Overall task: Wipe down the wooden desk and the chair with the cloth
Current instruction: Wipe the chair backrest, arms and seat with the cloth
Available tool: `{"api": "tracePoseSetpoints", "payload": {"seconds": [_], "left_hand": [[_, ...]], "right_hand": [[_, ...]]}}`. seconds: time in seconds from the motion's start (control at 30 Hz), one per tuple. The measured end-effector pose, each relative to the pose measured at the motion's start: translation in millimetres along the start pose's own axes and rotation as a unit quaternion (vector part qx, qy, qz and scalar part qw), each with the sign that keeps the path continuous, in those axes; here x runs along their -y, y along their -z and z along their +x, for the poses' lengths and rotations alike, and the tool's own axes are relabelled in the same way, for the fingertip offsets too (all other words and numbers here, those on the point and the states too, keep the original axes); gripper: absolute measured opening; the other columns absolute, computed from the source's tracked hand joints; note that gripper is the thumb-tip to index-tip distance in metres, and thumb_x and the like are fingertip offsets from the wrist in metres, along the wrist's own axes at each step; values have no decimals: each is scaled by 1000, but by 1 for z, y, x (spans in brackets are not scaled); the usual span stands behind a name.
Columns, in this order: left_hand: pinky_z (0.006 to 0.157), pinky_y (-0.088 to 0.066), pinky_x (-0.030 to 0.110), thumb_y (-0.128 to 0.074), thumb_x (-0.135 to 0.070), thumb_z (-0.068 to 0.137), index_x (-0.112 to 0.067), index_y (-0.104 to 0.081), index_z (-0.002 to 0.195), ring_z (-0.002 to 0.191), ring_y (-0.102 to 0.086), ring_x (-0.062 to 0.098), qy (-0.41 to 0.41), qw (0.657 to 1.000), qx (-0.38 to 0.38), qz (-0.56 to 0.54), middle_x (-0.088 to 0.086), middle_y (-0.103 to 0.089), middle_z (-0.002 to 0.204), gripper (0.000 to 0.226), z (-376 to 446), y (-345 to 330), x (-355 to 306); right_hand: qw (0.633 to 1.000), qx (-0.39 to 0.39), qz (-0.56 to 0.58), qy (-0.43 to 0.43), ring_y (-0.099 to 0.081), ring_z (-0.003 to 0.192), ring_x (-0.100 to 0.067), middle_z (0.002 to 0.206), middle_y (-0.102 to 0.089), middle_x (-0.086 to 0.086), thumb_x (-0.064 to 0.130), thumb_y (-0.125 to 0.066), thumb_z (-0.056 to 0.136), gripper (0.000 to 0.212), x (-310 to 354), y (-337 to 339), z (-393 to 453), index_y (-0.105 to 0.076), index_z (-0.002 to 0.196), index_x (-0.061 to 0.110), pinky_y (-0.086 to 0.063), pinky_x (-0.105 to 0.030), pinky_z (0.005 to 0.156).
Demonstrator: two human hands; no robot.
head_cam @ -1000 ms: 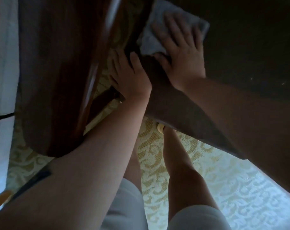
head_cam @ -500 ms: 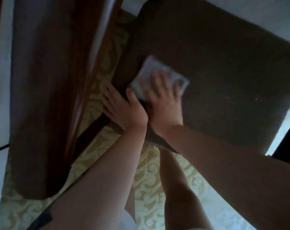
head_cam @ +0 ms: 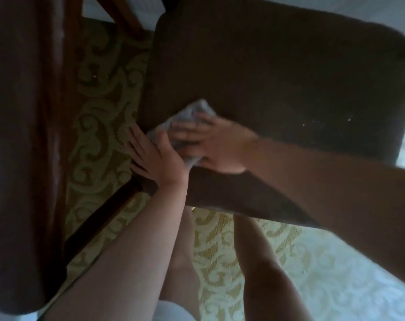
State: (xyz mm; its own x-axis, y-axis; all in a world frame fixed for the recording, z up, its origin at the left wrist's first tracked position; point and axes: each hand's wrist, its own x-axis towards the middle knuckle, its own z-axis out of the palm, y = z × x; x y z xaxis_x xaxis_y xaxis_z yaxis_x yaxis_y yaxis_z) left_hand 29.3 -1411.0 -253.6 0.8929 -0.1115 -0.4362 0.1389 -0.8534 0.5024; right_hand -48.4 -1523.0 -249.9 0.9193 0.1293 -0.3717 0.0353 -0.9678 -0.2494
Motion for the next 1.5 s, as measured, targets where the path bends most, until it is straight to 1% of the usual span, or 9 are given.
{"api": "tracePoseSetpoints", "payload": {"seconds": [0.17,0.33,0.5,0.63,0.83,1.03,1.2,1.4,1.5], "left_hand": [[116,9,45,-23,-48,96,-23,-3,155,149,4,15,-28,998,4,56,-4,2,163,67,-6,-5,0],[115,9,45,-23,-53,91,-23,-6,155,149,3,16,-41,997,-16,56,-3,-1,163,72,-8,-8,4],[116,8,43,-27,-44,99,-17,-3,155,149,2,21,-93,991,-12,97,5,3,163,67,-13,-6,7],[117,7,41,-29,-43,98,-14,-7,155,149,1,24,-236,956,35,168,10,0,163,68,-37,-13,6],[118,11,37,-28,-41,98,-17,-8,155,149,3,18,-471,827,172,253,4,-4,163,65,-64,-37,-7],[117,13,35,-14,-40,99,-20,2,152,147,10,11,-490,785,177,335,0,0,162,59,-58,-35,7],[118,13,34,-21,-40,98,-19,4,153,147,10,12,-473,803,177,316,-4,8,160,64,-65,-27,8],[118,12,34,-19,-39,99,-19,-1,154,148,8,12,-434,834,177,292,-5,6,159,61,-96,-36,9],[118,14,33,-19,-40,99,-20,-1,154,148,10,12,-438,834,184,281,-5,7,160,62,-104,-47,-3]], "right_hand": [[864,-168,127,-457,-5,150,-27,163,-13,-5,32,-45,96,60,5,-7,-8,-25,153,31,0,-51,117],[993,-32,69,-93,12,149,-19,164,6,2,41,-35,100,60,32,-17,-20,-11,155,33,14,-44,116],[909,-133,124,-376,-7,150,-26,161,-18,-3,31,-55,91,65,77,-45,-65,-30,151,32,-2,-50,117],[996,-57,45,-56,-16,148,-24,158,-30,1,31,-62,84,69,92,-68,-100,-37,148,30,-2,-49,117],[761,-201,174,-592,-7,150,-22,161,-18,-4,33,-39,97,58,78,-76,-140,-24,153,31,-5,-49,120],[935,-133,92,-316,-10,149,-21,161,-20,-1,35,-51,94,56,64,-80,-129,-37,148,27,-3,-46,119],[693,-216,181,-664,-9,150,-23,161,-20,-4,35,-43,100,56,73,-87,-160,-25,153,33,-5,-48,120],[952,-125,84,-266,-14,149,-22,161,-21,-1,37,-46,92,57,43,-83,-157,-37,148,31,-3,-46,117],[804,-203,170,-533,-13,149,-23,160,-23,-2,37,-41,97,55,-1,-85,-185,-31,150,33,-2,-46,118]]}}
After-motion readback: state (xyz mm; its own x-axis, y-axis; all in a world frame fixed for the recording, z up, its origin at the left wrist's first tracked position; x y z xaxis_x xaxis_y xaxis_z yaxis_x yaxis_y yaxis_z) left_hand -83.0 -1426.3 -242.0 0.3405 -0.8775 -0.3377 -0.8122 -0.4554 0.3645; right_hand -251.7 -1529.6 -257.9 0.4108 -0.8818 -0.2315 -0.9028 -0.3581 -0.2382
